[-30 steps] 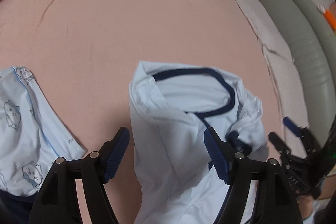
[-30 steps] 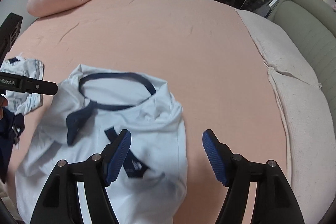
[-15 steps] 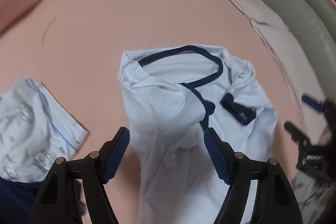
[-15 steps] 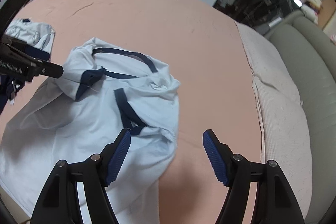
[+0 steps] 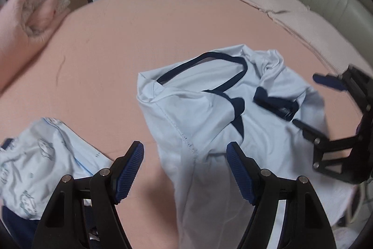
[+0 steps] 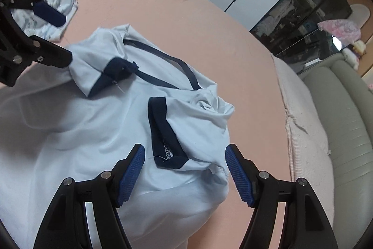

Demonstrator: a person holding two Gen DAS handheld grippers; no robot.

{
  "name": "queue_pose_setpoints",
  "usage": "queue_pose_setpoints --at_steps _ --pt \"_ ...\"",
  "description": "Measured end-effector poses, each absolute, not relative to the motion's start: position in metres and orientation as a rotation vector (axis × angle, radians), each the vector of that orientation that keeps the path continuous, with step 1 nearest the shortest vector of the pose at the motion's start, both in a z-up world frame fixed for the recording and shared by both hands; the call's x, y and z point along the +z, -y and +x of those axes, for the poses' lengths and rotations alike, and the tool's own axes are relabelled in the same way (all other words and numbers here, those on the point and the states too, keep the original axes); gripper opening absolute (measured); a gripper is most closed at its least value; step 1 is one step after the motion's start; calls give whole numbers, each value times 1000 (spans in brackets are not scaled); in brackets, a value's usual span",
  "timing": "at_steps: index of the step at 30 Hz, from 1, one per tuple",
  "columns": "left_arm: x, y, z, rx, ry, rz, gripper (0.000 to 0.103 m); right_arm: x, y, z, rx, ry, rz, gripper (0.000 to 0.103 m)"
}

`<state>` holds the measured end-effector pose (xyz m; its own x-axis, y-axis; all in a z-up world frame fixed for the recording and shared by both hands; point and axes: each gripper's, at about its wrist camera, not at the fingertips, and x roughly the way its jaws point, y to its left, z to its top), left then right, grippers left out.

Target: Fold clothes

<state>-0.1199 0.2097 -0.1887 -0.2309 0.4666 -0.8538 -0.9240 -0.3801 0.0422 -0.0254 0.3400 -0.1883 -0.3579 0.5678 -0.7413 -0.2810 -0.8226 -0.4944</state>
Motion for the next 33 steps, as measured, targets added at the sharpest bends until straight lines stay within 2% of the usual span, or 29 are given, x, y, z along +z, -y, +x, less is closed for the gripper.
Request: queue_pose_setpoints --at_steps 4,9,14,19,26,27,33 --pt "-195 -214 -111 1822 -779 -907 72 -195 -337 -30 2183 445 -1368 71" --pt "-203 -219 -113 1857 -784 -924 72 -205 -332 -39 2184 510 -1394 71" --pt "-202 -222 -107 1910 -814 -828 72 -220 -337 -51 2151 562 -1422 71" --pt "-206 -224 -99 1897 -882 -755 72 -225 -335 -55 2167 537 -1454 70" --pt "-212 -224 -111 1906 -868 -820 72 -230 -332 -60 2191 498 -1500 32" --pt "-211 -224 -112 1908 -857 -827 72 -231 -332 -60 2194 493 -1506 30" --pt "-208 -225 -100 1916 -975 -692 72 -223 -331 -60 2218 518 -1508 30"
